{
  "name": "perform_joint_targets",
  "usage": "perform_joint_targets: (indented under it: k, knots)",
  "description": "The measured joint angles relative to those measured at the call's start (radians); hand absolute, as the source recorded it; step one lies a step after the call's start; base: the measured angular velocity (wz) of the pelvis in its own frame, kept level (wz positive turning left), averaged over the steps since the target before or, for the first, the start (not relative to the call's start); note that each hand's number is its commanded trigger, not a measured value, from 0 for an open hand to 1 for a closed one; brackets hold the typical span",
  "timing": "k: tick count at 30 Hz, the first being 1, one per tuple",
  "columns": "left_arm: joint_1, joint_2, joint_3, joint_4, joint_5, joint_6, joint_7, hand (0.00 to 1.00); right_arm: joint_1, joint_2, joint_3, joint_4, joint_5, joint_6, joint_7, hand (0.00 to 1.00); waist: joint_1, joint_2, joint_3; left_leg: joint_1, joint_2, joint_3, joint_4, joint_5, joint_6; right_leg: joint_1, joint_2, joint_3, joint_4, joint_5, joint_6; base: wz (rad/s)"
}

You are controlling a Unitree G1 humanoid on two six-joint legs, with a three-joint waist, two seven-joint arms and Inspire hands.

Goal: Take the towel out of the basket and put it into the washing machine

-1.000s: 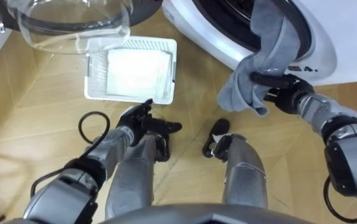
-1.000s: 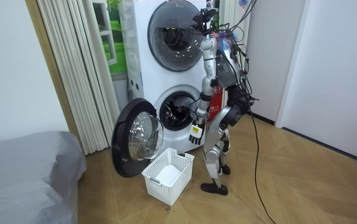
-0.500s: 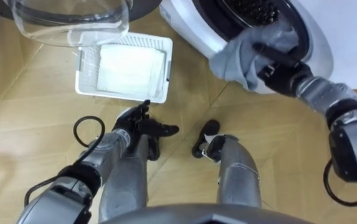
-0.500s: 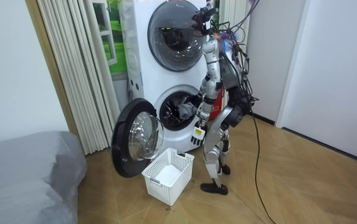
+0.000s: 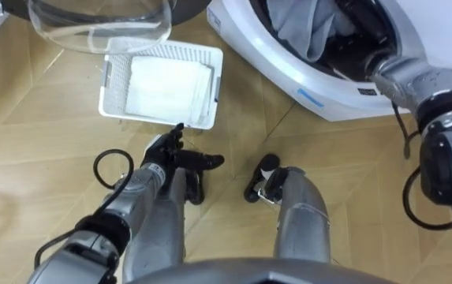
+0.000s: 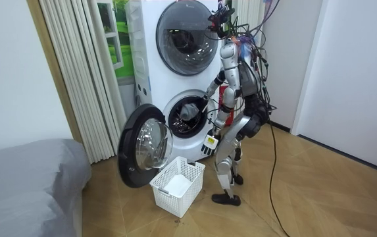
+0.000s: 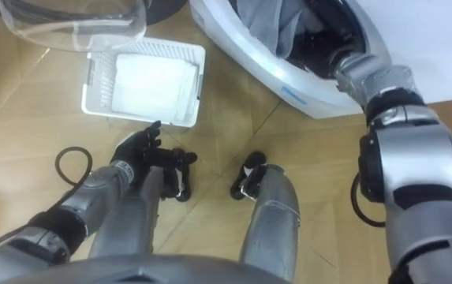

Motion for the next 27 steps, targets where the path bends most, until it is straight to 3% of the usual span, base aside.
perform_joint_targets:
  k: [7,13,20,27]
  knots:
    - [0.012,-0.015,0.013,-0.027,0.042,0.007,0.003,0.00,0.000,0.000,-0.116,0.000,0.032,-0.001,-0.054,0.00,0.000,0.008,-0.0042,-0.017,-0.001,0.001,0.020,-0.008,0.014,-0.009,0.000,0.007,0.009,-0.002,0.012,0.04]
    - [0.025,-0.039,0.013,-0.034,0.041,0.022,0.005,0.00,0.000,0.000,-0.152,0.000,0.038,-0.002,-0.120,0.00,-0.006,0.032,-0.0178,-0.015,0.001,0.003,0.025,-0.009,0.019,0.000,0.000,0.008,0.012,-0.005,0.018,0.05]
    - [0.036,-0.063,0.019,-0.036,0.041,0.024,0.019,0.00,0.000,0.000,-0.162,-0.001,0.040,-0.015,-0.180,0.00,-0.009,0.035,-0.0192,-0.010,0.001,0.004,0.028,-0.007,0.022,0.007,0.000,0.009,0.011,-0.007,0.024,0.01]
    - [0.031,-0.064,0.033,-0.035,0.042,0.031,0.016,0.00,0.000,0.001,-0.171,-0.003,0.040,-0.022,-0.211,0.00,-0.007,0.047,-0.0178,0.008,0.005,0.007,0.021,-0.006,0.024,0.023,0.020,0.033,-0.004,-0.005,0.030,-0.01]
